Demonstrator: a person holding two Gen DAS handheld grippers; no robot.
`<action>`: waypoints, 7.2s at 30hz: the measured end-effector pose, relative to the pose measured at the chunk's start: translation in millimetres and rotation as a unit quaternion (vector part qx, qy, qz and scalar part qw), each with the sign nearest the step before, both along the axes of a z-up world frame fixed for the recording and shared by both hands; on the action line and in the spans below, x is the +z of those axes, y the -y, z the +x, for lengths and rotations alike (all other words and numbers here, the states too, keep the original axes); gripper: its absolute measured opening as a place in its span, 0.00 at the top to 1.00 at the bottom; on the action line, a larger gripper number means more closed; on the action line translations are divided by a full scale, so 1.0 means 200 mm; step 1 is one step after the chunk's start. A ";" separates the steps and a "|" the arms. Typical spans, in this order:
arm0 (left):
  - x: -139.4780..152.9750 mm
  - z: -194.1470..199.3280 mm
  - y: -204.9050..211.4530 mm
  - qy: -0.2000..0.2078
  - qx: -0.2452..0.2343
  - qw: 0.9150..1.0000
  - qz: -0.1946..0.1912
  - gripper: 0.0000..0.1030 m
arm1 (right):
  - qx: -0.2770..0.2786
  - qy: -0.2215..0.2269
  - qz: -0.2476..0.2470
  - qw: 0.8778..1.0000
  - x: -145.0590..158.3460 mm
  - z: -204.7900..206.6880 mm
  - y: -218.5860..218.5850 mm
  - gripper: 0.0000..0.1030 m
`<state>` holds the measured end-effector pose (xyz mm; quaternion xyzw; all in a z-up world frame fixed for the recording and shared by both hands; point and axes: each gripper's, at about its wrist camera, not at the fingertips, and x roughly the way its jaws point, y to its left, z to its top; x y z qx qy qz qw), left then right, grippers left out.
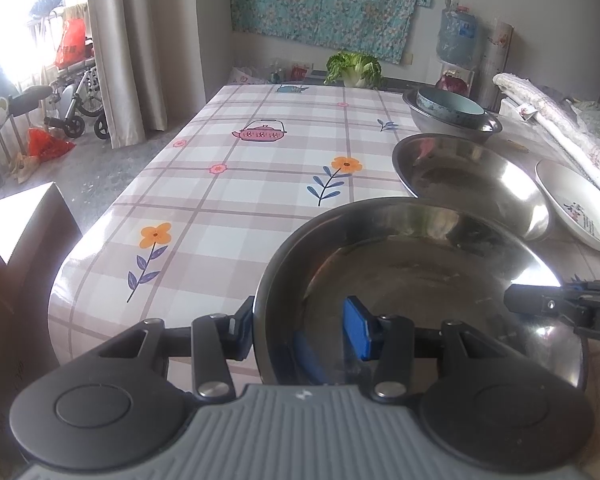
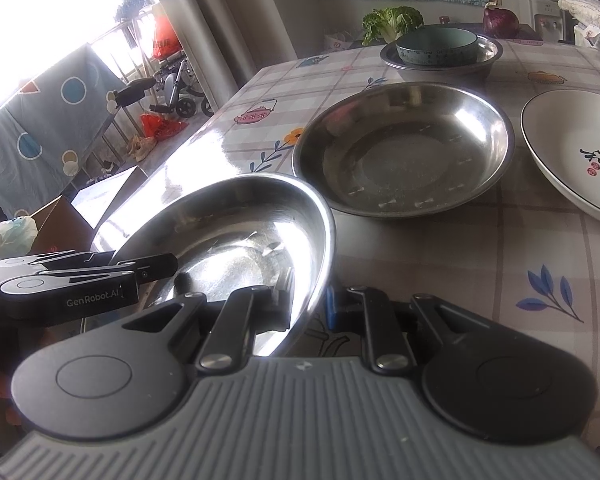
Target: Organize plates and bowls
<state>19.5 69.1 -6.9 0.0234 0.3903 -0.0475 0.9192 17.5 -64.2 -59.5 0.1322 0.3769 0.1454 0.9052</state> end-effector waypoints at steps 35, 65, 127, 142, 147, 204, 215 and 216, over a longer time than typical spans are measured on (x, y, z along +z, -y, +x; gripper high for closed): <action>0.19 0.09 0.29 0.042 -0.079 0.996 0.002 0.55 | -0.074 0.048 0.024 0.996 0.15 -0.18 0.25 0.85; 0.14 0.33 0.63 0.008 -0.116 0.993 0.012 0.55 | -0.141 0.029 0.039 0.989 0.10 -0.08 0.60 0.81; 0.05 0.49 0.57 -0.010 -0.101 0.995 -0.007 0.55 | -0.093 -0.061 0.171 0.979 -0.05 -0.13 0.64 0.54; 0.07 0.48 0.55 0.000 -0.090 0.996 -0.012 0.55 | -0.063 -0.069 0.231 0.968 -0.08 -0.09 0.54 0.56; 0.09 0.47 0.51 0.005 -0.076 0.997 -0.021 0.52 | -0.076 -0.071 0.236 0.966 -0.10 -0.01 0.53 0.57; 0.14 0.34 0.67 0.012 -0.094 0.995 0.044 0.23 | -0.130 -0.037 0.159 0.978 -0.05 -0.12 0.62 0.25; 0.16 0.25 0.86 0.024 -0.125 0.989 0.079 0.20 | -0.158 -0.011 0.168 0.973 -0.06 -0.23 0.78 0.25; 0.17 0.24 0.89 0.026 -0.130 0.988 0.079 0.20 | -0.162 -0.008 0.166 0.973 -0.06 -0.24 0.80 0.25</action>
